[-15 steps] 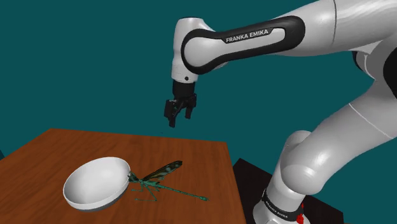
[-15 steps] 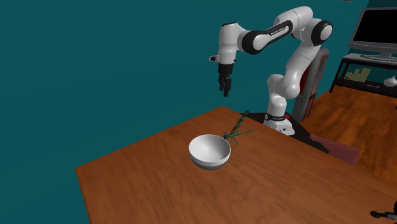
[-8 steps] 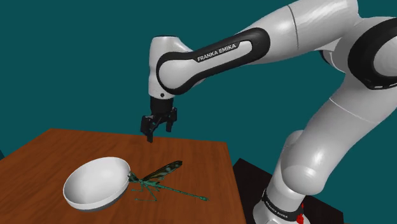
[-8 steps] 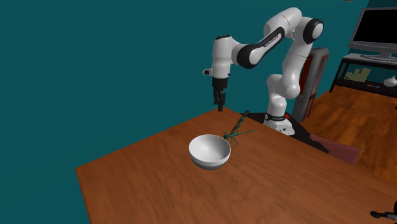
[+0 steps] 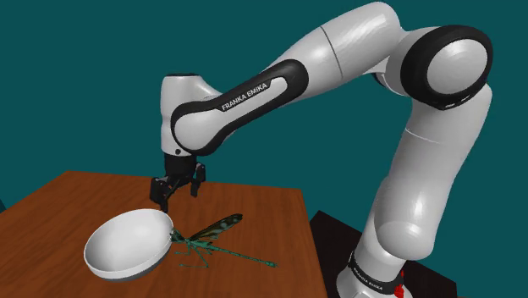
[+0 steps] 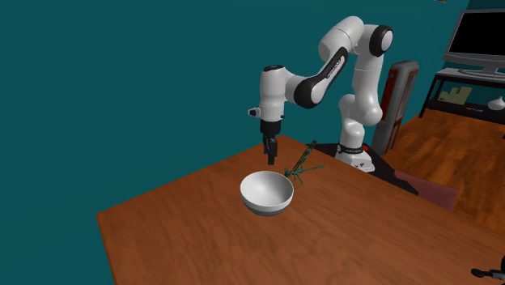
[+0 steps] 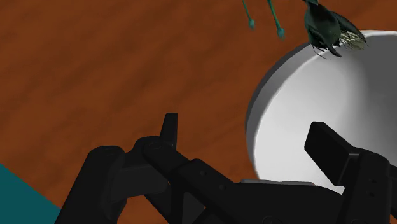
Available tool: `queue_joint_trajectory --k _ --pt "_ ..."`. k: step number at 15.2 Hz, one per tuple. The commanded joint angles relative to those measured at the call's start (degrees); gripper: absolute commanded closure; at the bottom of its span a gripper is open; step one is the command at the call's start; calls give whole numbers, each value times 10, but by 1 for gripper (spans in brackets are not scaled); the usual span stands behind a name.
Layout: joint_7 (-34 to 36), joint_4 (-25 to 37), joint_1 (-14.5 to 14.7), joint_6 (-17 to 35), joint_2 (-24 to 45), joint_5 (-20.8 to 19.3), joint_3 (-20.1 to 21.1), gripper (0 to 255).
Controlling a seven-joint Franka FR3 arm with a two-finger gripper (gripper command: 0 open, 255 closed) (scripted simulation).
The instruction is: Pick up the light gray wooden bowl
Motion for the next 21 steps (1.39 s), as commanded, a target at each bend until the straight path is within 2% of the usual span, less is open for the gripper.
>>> queue_joint_trajectory --k 1,3,10,12,13,21 --pt "23 36 8 10 45 -17 6 0" --pt "37 56 15 18 72 -29 7 0" --pt "44 33 19 71 105 -43 3 0" --pt "44 33 19 71 105 -43 3 0" --pt "44 32 19 71 104 -43 4 255" --pt "45 32 19 71 104 -43 4 255"
